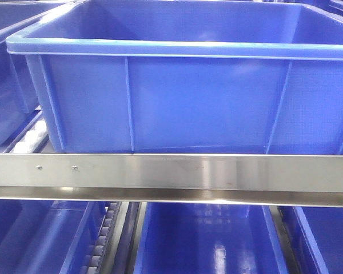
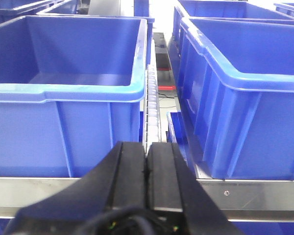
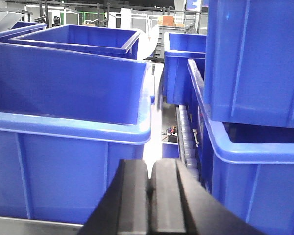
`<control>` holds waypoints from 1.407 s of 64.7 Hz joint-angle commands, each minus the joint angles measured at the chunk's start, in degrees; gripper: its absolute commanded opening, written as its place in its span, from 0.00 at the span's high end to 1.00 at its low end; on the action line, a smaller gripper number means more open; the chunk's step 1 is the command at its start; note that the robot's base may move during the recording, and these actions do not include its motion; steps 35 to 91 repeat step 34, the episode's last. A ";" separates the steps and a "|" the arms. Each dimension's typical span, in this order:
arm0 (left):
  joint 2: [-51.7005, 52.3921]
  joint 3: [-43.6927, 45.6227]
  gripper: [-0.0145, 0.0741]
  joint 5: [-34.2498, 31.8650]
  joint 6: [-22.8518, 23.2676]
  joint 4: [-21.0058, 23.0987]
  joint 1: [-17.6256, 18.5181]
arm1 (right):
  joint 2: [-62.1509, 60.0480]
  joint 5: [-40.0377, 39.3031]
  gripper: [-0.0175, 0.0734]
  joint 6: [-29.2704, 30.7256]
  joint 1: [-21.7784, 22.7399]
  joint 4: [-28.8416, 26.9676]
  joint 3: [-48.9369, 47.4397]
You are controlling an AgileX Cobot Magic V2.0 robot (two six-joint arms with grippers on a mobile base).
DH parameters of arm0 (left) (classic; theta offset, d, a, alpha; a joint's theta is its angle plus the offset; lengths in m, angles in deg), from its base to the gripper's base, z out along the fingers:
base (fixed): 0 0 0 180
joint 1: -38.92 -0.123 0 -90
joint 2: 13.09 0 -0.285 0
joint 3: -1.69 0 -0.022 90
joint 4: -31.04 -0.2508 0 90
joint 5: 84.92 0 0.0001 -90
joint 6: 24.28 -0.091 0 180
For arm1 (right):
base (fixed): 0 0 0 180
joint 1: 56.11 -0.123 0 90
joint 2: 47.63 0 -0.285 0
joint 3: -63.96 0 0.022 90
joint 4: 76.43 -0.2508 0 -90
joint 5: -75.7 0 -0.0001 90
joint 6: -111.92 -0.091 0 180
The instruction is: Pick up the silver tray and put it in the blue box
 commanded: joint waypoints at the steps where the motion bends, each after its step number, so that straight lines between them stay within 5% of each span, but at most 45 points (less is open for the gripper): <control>1: 1.12 0.14 0.95 -5.18 0.23 -0.01 0.40 | -1.21 -4.72 0.75 -0.06 0.47 -0.06 0.10; 91: 1.12 0.14 0.95 -5.18 0.23 -0.01 0.40 | -1.21 -4.72 0.75 -0.06 0.47 -0.06 0.10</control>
